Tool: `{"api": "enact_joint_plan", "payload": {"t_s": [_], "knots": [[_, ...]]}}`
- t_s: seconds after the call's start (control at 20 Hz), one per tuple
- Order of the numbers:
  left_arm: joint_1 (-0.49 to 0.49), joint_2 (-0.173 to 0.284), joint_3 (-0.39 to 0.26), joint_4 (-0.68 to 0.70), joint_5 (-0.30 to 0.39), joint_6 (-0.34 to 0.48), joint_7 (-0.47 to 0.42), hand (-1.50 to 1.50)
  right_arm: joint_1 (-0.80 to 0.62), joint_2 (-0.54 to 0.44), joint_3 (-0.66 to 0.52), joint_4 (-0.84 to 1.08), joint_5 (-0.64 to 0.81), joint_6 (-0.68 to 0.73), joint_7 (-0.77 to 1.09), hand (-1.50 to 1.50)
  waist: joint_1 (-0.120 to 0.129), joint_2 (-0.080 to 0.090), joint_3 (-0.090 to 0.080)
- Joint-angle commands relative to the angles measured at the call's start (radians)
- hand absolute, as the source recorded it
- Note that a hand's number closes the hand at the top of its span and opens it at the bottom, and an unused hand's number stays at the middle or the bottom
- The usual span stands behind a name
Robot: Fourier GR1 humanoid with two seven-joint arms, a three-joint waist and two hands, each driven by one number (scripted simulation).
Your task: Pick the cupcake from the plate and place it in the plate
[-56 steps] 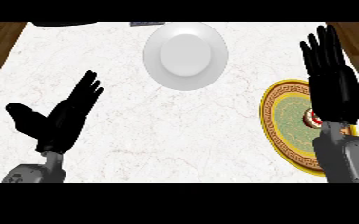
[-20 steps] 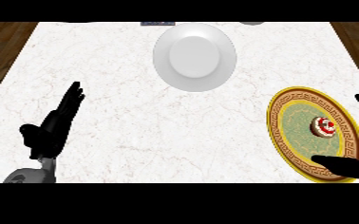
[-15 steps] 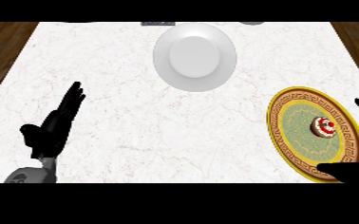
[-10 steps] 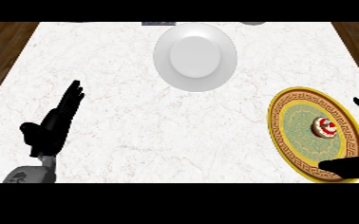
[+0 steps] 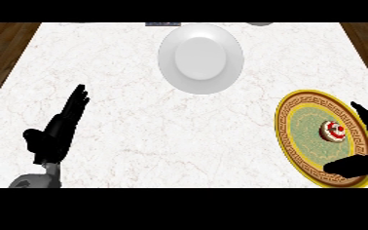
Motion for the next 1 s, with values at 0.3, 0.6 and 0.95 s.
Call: {"api": "enact_joint_plan", "payload": {"t_s": [0.3, 0.6, 0.95], "knots": [[-0.002, -0.031, 0.029, -0.036, -0.044, -0.015, 0.034, 0.00, -0.128, 0.113, -0.017, 0.336, 0.181, -0.035, -0.140, -1.50, 0.003, 0.001, 0.001], [-0.004, -0.083, 0.048, 0.020, -0.085, -0.025, -0.020, 0.00, -0.195, 0.157, -0.082, 0.432, 0.219, -0.005, -0.199, -1.50, 0.002, 0.001, 0.000], [0.019, -0.082, 0.059, -0.011, -0.108, -0.044, -0.019, 0.00, -0.189, 0.172, -0.084, 0.529, 0.239, 0.009, -0.370, 1.50, 0.002, 0.000, 0.001]]}}
